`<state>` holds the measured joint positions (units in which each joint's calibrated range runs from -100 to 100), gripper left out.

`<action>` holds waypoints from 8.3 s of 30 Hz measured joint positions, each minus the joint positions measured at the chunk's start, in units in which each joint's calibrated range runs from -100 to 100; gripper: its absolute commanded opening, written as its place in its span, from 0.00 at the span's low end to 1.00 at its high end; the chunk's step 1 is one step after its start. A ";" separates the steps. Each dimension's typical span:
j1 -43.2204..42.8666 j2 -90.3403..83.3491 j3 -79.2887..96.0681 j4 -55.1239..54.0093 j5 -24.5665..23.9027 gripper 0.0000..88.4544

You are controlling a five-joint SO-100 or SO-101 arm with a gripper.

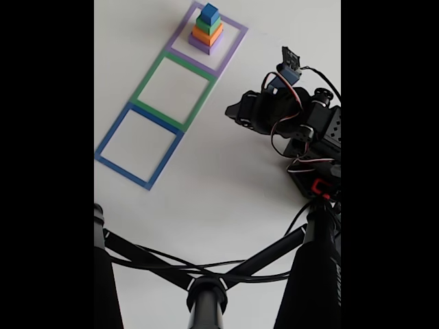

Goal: Tower of hanoi

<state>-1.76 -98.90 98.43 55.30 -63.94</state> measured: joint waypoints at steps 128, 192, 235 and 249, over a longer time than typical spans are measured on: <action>25.71 82.23 -22.63 -89.57 163.94 0.32; 23.50 69.23 -34.99 -62.68 163.94 0.06; 6.39 46.35 -78.94 24.16 163.94 0.06; 5.98 46.18 -23.67 -36.84 163.55 0.06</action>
<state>4.22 -52.72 74.76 18.46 99.61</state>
